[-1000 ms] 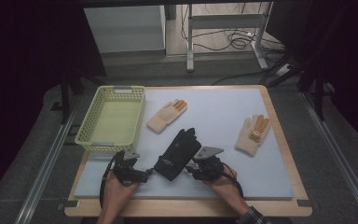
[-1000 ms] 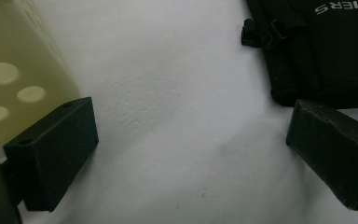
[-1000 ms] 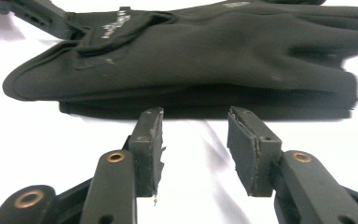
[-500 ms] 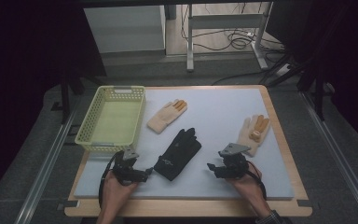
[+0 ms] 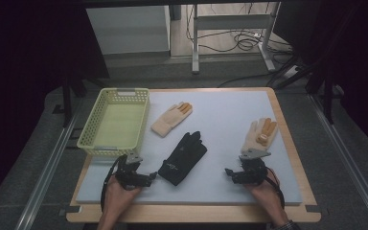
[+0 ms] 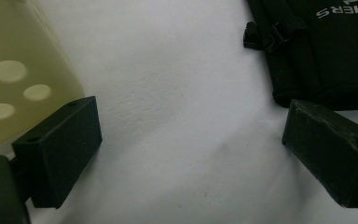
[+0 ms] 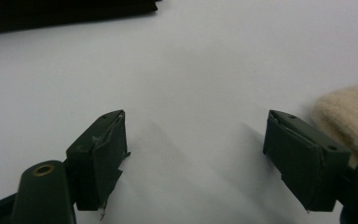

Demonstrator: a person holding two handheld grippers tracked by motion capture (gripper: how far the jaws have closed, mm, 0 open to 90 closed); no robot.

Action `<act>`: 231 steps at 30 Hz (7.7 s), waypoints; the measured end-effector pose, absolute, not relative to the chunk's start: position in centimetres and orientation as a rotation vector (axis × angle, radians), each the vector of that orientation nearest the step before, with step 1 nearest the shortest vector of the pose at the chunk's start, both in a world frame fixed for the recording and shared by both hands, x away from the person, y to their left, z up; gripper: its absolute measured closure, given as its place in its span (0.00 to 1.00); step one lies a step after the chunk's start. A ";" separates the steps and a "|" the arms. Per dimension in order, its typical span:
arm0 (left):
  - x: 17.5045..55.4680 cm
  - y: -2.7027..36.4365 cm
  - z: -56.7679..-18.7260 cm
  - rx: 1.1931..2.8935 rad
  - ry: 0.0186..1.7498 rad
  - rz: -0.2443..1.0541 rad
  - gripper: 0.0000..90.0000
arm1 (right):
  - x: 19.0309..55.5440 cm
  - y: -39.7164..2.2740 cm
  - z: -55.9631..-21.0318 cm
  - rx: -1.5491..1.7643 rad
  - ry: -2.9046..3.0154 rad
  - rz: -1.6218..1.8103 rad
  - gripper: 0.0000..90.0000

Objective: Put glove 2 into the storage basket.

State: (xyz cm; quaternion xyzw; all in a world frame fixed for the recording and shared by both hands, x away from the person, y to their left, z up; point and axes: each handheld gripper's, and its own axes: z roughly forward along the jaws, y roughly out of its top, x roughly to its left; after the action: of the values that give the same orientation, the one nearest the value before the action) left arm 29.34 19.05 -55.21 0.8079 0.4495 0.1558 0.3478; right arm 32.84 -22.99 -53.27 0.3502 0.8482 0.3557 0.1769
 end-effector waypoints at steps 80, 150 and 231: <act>34.8 6.5 -52.7 2.377 0.975 0.274 0.16 | 32.8 -23.0 -53.3 0.995 2.396 1.010 0.23; 41.9 22.7 -40.9 2.145 1.336 0.554 0.69 | 32.8 -23.0 -53.4 0.993 2.393 1.013 0.22; 41.7 28.1 -44.8 2.058 1.312 0.427 0.03 | 32.8 -23.0 -53.4 0.995 2.394 1.014 0.22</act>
State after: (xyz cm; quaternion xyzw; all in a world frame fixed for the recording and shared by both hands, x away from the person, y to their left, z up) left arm 41.67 28.15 -44.83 0.7852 0.5005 0.1630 0.3262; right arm 32.84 -23.01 -53.36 0.3517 0.8462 0.3585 0.1780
